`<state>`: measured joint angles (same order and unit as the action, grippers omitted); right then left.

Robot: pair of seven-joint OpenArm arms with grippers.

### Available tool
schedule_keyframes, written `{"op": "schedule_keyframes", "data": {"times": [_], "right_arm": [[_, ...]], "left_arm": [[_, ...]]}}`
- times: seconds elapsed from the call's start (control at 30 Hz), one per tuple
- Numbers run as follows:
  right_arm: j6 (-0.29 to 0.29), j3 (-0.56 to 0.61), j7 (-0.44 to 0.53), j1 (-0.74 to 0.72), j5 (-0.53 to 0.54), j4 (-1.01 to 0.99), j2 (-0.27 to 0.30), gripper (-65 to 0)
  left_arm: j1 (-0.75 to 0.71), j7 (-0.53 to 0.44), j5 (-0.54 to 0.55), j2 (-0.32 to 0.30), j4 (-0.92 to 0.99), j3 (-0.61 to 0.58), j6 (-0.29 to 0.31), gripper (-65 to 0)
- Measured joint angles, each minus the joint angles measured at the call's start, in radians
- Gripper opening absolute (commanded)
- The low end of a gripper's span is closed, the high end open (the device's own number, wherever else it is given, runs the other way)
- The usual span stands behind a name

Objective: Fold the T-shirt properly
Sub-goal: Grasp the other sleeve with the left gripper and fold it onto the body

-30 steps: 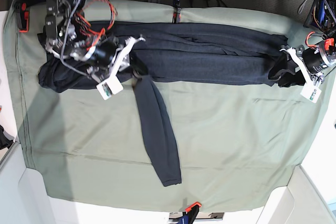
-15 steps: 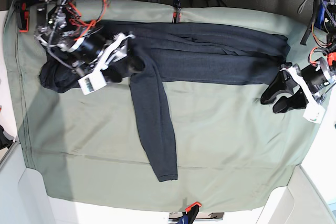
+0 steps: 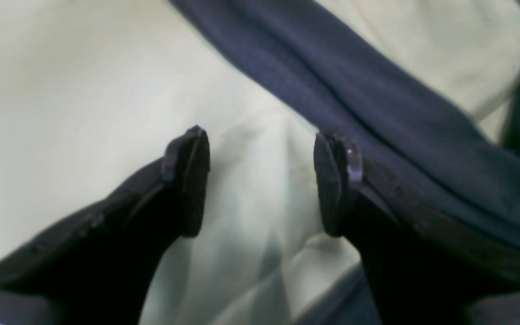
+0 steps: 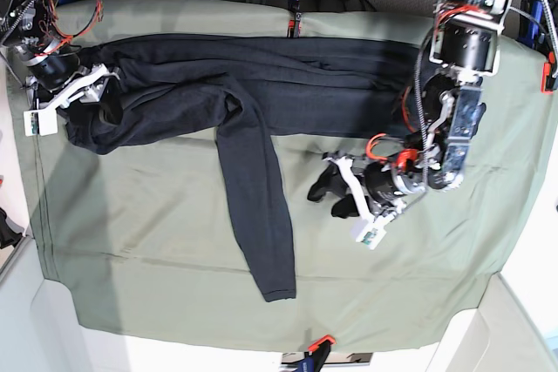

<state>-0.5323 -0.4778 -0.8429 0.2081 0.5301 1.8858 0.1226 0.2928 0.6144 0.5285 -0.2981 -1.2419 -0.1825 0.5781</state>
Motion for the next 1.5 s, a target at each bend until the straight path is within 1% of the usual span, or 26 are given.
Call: {"op": "schedule_keyframes", "data": {"times": [0.1,0.13,0.2,0.33,0.47,0.5,0.53,0.6,0.63,0.73,0.83,0.9,0.93,1.07,1.13,1.17,1.23,1.3,1.37,1.43,1.5], "right_arm": [[0.000,0.000,-0.003,0.013,0.003,0.000,0.028,-26.4],[0.000,0.000,-0.003,0.013,0.003,0.000,0.037,-26.4],[0.001,-0.001,0.000,0.014,0.005,0.001,0.046,-26.4],[0.000,0.000,-0.010,0.016,0.013,0.001,0.042,-26.4],[0.000,0.000,-0.011,0.016,0.013,0.001,0.043,-26.4],[0.000,0.000,-0.011,0.016,0.013,0.001,0.043,-26.4],[0.000,0.000,-0.011,0.016,0.013,0.001,0.043,-26.4],[0.000,0.000,-0.011,0.016,0.013,0.001,0.043,-26.4],[0.000,0.000,-0.011,0.016,0.013,0.001,0.043,-26.4],[0.001,0.000,-0.011,0.016,0.013,0.001,0.043,-26.4],[0.001,0.000,-0.011,0.016,0.013,0.001,0.042,-26.4],[0.001,-0.001,-0.011,0.017,0.013,0.001,0.043,-26.4],[0.001,-0.001,-0.011,0.017,0.013,0.001,0.043,-26.4],[0.001,0.000,-0.011,0.018,0.016,0.001,0.041,-26.4],[0.001,0.000,-0.011,0.018,0.015,0.001,0.041,-26.4],[0.000,0.000,-0.009,0.018,0.015,0.001,0.042,-26.4],[0.000,0.000,-0.007,0.018,0.015,0.001,0.041,-26.4],[0.001,0.000,-0.007,0.018,0.014,0.001,0.042,-26.4],[0.001,-0.001,-0.007,0.018,0.013,0.001,0.043,-26.4],[0.000,0.000,-0.006,0.017,0.015,0.001,0.040,-26.4],[0.000,0.000,-0.003,0.016,0.015,0.001,0.041,-26.4]], "left_arm": [[0.074,-0.008,-0.001,0.089,0.191,0.000,-0.001,-25.7],[0.094,-0.034,0.011,0.114,0.239,0.001,0.002,-25.7],[0.130,-0.048,0.012,0.150,0.309,0.001,0.005,-25.7],[0.139,-0.084,-0.014,0.182,0.363,0.002,0.010,-25.8],[0.140,-0.090,-0.017,0.191,0.366,0.005,0.010,-26.7],[0.140,-0.100,-0.021,0.193,0.367,0.005,0.010,-30.8],[0.139,-0.115,-0.025,0.196,0.368,0.004,0.009,-38.4],[0.137,-0.121,-0.032,0.199,0.370,0.004,0.005,-58.0],[0.134,-0.121,-0.038,0.199,0.372,0.003,0.005,-65.0],[0.141,-0.121,-0.060,0.195,0.372,0.003,0.007,-65.0],[0.150,-0.113,-0.076,0.163,0.351,0.002,0.035,-65.0],[0.144,-0.052,-0.048,0.118,0.294,0.019,0.069,-65.0],[0.137,0.000,-0.016,0.092,0.252,0.028,0.098,-65.0],[0.069,0.229,0.234,-0.011,0.024,0.040,0.105,-65.0],[-0.003,0.307,0.354,-0.051,-0.105,0.039,0.107,-65.0],[-0.042,0.330,0.389,-0.067,-0.169,0.035,0.108,-65.0],[-0.130,0.341,0.412,-0.105,-0.299,0.031,0.114,-65.0],[-0.215,0.343,0.406,-0.152,-0.416,0.035,0.111,-65.0],[-0.292,0.344,0.401,-0.184,-0.520,0.039,0.111,-65.0],[-0.358,0.343,0.394,-0.191,-0.606,0.036,0.111,-65.0],[-0.404,0.342,0.364,-0.187,-0.660,0.032,0.115,-65.0]]}}
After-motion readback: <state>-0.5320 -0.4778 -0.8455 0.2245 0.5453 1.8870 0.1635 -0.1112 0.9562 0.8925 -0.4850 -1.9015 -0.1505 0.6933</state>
